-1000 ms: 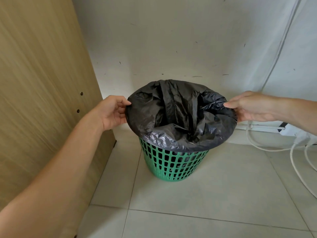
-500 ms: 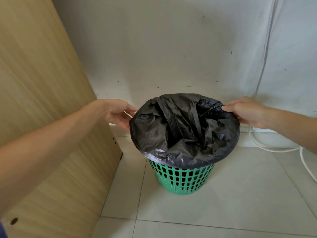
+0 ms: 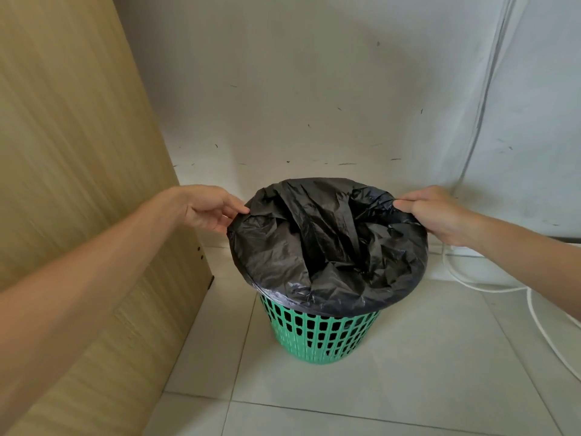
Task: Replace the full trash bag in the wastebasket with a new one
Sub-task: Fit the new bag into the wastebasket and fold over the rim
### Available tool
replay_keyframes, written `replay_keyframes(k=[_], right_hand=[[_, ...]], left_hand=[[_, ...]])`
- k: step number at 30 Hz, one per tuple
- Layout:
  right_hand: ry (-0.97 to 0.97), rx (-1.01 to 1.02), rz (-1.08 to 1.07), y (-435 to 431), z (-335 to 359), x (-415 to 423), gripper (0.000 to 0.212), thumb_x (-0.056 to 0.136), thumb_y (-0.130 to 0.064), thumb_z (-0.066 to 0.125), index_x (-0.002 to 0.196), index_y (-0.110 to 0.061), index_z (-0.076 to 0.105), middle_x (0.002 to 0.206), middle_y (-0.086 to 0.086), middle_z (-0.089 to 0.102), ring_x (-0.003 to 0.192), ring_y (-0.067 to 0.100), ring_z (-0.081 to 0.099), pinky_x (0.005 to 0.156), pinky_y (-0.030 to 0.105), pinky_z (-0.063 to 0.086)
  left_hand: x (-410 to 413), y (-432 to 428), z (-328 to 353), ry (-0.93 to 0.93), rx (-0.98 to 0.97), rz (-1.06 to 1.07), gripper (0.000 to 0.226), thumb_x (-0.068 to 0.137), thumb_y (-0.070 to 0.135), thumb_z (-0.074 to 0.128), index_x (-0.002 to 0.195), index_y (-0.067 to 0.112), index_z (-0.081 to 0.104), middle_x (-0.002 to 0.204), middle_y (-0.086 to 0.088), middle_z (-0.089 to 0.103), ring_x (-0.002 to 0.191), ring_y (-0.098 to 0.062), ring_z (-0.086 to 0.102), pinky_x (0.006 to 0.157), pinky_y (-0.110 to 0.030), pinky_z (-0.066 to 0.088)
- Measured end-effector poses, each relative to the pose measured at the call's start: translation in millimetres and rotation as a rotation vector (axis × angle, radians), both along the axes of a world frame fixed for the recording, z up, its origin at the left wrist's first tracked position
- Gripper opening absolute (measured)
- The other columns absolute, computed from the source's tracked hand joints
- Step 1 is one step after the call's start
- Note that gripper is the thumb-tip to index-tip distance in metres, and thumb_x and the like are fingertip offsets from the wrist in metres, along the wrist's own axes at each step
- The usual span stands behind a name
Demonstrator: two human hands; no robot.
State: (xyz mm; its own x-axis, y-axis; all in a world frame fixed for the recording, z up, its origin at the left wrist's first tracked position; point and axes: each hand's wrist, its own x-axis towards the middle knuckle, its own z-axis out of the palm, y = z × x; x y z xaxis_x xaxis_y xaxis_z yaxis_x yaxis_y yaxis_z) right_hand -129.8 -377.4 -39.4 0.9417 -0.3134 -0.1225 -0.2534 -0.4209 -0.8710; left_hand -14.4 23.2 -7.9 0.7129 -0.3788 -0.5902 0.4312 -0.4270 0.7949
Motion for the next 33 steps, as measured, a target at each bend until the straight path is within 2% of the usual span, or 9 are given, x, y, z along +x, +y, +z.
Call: replay_keyframes(k=[3,7,11,14,17,20,23,28,33], right_hand=[[0.019,-0.018,0.037,-3,2,4,0.022,0.101,-0.015,0.063,0.118,-0.009,0.074,0.112,0.006,0.076,0.108,0.024,0.07,0.108,0.043,0.05],[0.033,-0.013,0.043,3,4,12,0.024,0.101,-0.018,0.063,0.122,-0.011,0.073,0.116,0.005,0.076,0.107,0.023,0.069,0.107,0.041,0.05],[-0.036,-0.026,0.018,14,-4,13,0.016,0.1,-0.036,0.064,0.106,-0.028,0.077,0.093,-0.009,0.077,0.081,0.008,0.073,0.074,0.022,0.053],[-0.084,-0.065,0.025,16,-10,16,0.022,0.098,-0.045,0.064,0.107,-0.028,0.075,0.082,-0.012,0.076,0.081,0.007,0.071,0.068,0.018,0.049],[-0.073,-0.103,0.061,17,-10,24,0.025,0.098,-0.046,0.064,0.108,-0.027,0.077,0.085,-0.008,0.079,0.087,0.012,0.073,0.086,0.029,0.056],[-0.072,-0.176,0.12,18,-8,31,0.03,0.099,-0.046,0.062,0.107,-0.022,0.078,0.101,0.013,0.079,0.094,0.028,0.073,0.1,0.04,0.054],[-0.061,-0.236,0.174,14,-5,37,0.043,0.1,-0.046,0.06,0.107,-0.008,0.077,0.119,0.031,0.066,0.106,0.045,0.066,0.09,0.031,0.054],[-0.065,-0.331,0.253,16,1,42,0.019,0.099,-0.049,0.061,0.1,-0.041,0.079,0.114,0.028,0.071,0.105,0.043,0.068,0.099,0.047,0.054],[-0.091,-0.337,0.293,16,1,49,0.016,0.099,-0.046,0.061,0.104,-0.039,0.075,0.118,0.025,0.071,0.11,0.042,0.067,0.091,0.032,0.054]], left_hand=[[-1,-7,-6,-0.158,-0.038,0.048,0.025,0.097,0.023,0.067,0.119,0.013,0.071,0.113,-0.008,0.073,0.097,-0.023,0.071,0.08,-0.036,0.059],[-11,-29,-14,-0.326,0.113,0.141,0.047,0.098,0.06,0.055,0.115,0.019,0.069,0.109,-0.003,0.069,0.1,-0.023,0.066,0.078,-0.033,0.053],[-19,-44,-39,-0.545,0.138,0.331,0.038,0.096,0.054,0.062,0.105,0.019,0.076,0.108,-0.003,0.074,0.096,-0.023,0.068,0.082,-0.034,0.057],[-19,-41,-43,-0.434,0.082,0.387,0.035,0.093,0.049,0.067,0.107,0.017,0.076,0.105,-0.004,0.076,0.095,-0.026,0.071,0.092,-0.04,0.057],[-11,-38,-39,-0.413,0.087,0.379,0.036,0.09,0.054,0.068,0.101,0.019,0.072,0.1,-0.001,0.075,0.091,-0.021,0.07,0.086,-0.036,0.055],[-6,-41,-37,-0.437,0.125,0.28,0.037,0.087,0.056,0.073,0.103,0.023,0.074,0.103,0.001,0.074,0.095,-0.021,0.07,0.088,-0.037,0.057],[4,-38,-23,-0.359,0.188,0.201,0.036,0.084,0.041,0.082,0.103,0.012,0.073,0.102,-0.004,0.075,0.096,-0.024,0.071,0.072,-0.035,0.058],[12,-30,-6,-0.009,0.121,0.026,0.031,0.094,0.027,0.068,0.115,0.004,0.067,0.101,-0.013,0.072,0.089,-0.028,0.07,0.068,-0.035,0.062],[13,-32,-6,-0.053,0.09,0.042,0.023,0.094,0.017,0.068,0.112,0.003,0.066,0.107,-0.014,0.068,0.091,-0.027,0.067,0.06,-0.031,0.062]])
